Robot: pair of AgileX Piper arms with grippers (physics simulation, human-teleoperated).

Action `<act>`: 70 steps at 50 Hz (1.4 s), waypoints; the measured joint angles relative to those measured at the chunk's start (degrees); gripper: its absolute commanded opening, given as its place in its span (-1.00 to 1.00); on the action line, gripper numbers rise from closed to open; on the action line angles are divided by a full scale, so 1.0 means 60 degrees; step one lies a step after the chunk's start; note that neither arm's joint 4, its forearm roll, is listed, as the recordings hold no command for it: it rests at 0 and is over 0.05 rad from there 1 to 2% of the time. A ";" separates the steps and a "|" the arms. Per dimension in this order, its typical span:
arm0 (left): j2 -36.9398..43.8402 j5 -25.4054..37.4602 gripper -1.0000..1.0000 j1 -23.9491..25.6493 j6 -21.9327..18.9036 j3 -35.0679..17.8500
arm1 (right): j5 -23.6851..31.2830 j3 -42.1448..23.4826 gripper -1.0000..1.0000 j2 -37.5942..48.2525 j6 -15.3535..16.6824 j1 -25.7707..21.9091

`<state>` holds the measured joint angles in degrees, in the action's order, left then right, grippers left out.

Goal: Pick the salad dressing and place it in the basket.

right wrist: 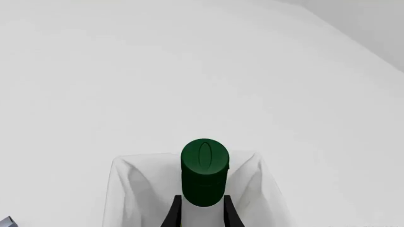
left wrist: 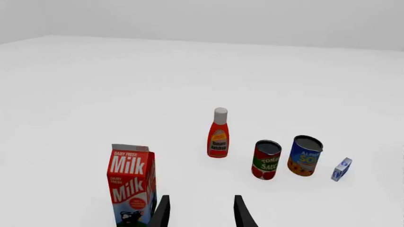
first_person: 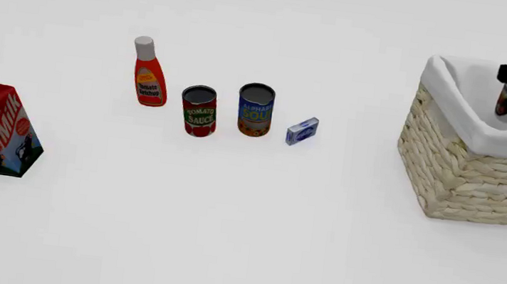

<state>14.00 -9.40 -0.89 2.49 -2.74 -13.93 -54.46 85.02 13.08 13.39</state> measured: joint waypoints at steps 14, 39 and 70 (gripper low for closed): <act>-0.0060 0.0088 1.00 0.0009 0.0018 -0.0025 | -0.0081 0.0034 -1.00 0.0134 -0.0021 0.0001; -0.0148 0.0236 1.00 0.0051 0.0022 -0.0113 | -0.0122 0.0047 -1.00 0.0299 -0.0043 -0.0050; -0.0188 0.0274 1.00 0.0087 0.0051 -0.0116 | 0.0003 -0.0145 1.00 0.0286 -0.0291 -0.0222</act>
<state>12.88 -7.75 -0.37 2.80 -3.44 -13.92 -55.33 86.74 11.34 12.06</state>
